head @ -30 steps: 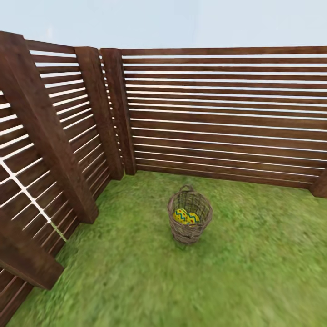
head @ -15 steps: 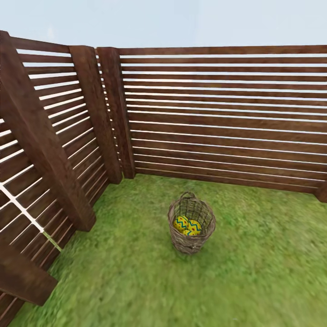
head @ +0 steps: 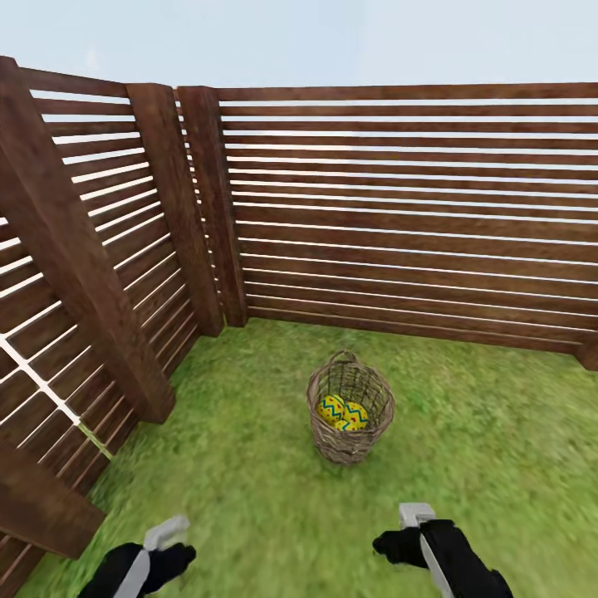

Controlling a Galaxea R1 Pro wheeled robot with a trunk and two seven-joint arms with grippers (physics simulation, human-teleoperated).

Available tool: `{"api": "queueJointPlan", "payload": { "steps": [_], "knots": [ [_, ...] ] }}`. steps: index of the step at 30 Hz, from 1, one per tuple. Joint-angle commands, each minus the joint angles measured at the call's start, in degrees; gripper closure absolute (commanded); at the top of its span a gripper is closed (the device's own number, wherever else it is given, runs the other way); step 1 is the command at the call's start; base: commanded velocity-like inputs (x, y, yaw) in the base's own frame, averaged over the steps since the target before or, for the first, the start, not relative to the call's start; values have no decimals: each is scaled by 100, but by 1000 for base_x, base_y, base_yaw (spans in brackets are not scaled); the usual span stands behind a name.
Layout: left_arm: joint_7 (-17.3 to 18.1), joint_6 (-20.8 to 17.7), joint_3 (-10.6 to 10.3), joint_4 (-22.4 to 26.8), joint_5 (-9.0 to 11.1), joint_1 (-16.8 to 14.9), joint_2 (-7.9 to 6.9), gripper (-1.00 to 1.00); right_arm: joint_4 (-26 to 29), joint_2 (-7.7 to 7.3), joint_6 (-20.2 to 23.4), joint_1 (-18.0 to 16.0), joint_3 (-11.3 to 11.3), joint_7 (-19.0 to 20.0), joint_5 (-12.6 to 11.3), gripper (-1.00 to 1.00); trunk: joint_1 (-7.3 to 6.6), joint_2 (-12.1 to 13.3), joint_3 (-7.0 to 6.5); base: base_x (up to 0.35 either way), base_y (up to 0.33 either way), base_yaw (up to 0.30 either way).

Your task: Take the three Easter eggs out of the wicker basket on the lawn in the garden, then place them on the lawn next to a single tree (choose any tree) so that all three eggs are next to the same tree and none are left in the basket.

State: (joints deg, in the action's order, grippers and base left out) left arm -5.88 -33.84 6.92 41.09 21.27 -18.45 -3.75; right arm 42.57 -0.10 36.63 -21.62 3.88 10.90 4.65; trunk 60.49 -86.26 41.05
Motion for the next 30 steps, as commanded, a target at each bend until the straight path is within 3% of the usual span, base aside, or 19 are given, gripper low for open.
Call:
{"api": "queueJointPlan", "payload": {
  "steps": [1,3,7,12,16,18,27,30],
  "knots": [
    [-120,-173,3,256,55,-34,-2,-100,86,4,39,-26,29,39,48,-100,0,-3,7,0,0,0],
    [-547,-649,8,942,54,-256,-4,-100,252,13,69,-192,125,-32,41,-100,0,-3,7,0,0,0],
    [-1209,-1011,2,1403,96,-915,13,-100,378,23,86,-579,326,-479,43,-100,0,-3,7,0,0,0],
    [-1395,-1090,-19,1513,107,-1887,88,-100,861,35,81,-739,362,-746,89,-100,0,-3,7,0,0,0],
    [-1402,-1097,1,1679,106,-1995,-131,-100,1177,38,96,-749,352,-762,84,-100,0,-3,2,0,0,-30],
    [-1406,-1144,-37,2168,113,-2003,-166,-100,1217,44,98,-751,345,-764,81,-100,0,-3,-9,0,0,-179],
    [-1415,-1176,-94,2352,115,-1998,62,-100,1227,8,98,-753,375,-765,66,-100,0,-3,-67,0,0,-205],
    [-1416,-1171,-103,2353,109,-1998,200,-100,1221,3,98,-754,370,-765,66,-100,0,-3,-86,0,0,-210]
  ]
}}
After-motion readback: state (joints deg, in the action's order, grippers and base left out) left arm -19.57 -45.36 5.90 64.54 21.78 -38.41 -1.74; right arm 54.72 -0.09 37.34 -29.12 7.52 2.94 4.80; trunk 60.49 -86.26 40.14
